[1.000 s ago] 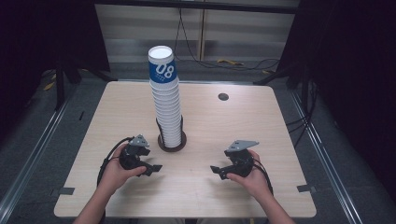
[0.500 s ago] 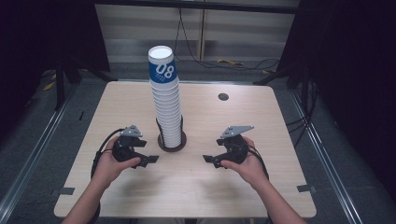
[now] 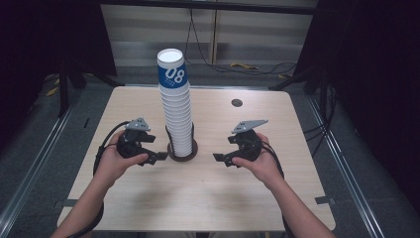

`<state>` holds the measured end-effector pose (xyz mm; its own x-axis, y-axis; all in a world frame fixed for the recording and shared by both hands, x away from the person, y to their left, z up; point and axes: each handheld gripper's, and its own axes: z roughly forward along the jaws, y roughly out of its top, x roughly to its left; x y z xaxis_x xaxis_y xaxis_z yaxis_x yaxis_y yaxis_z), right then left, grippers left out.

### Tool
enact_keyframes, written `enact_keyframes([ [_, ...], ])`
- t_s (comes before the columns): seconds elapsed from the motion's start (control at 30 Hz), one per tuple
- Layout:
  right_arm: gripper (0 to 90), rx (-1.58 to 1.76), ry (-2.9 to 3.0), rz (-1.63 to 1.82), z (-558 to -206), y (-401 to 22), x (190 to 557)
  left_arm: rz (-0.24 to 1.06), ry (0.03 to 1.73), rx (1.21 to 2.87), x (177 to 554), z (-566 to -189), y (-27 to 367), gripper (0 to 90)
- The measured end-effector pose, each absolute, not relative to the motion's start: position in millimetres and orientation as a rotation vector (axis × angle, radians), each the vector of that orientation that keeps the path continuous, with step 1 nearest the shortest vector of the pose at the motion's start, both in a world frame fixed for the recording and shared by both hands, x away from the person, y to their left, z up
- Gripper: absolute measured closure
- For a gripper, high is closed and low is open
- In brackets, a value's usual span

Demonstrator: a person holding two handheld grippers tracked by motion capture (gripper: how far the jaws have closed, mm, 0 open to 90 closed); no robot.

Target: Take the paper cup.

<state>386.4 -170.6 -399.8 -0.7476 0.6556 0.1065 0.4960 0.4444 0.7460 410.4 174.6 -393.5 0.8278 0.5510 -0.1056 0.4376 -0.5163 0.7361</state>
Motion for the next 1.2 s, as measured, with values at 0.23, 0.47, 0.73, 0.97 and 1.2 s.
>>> enact_keyframes([
  [0.23,13.8,0.996,2.504,1.222,-396.4,-156.0,391.1,0.198,0.703,2.209,417.0,-362.3,172.6,16.4],
  [0.47,13.8,0.988,2.498,1.231,-392.0,-149.9,394.9,0.19,0.681,2.218,421.3,-347.4,173.8,16.4],
  [0.73,13.8,0.963,2.485,1.251,-379.5,-141.3,399.6,0.194,0.674,2.201,423.8,-328.8,176.0,16.4],
  [0.97,13.8,0.928,2.482,1.265,-368.5,-131.4,401.0,0.204,0.656,2.192,427.3,-308.2,172.1,16.5],
  [1.2,13.8,0.909,2.474,1.275,-356.7,-123.4,405.3,0.216,0.647,2.196,431.9,-291.1,169.9,16.5],
])
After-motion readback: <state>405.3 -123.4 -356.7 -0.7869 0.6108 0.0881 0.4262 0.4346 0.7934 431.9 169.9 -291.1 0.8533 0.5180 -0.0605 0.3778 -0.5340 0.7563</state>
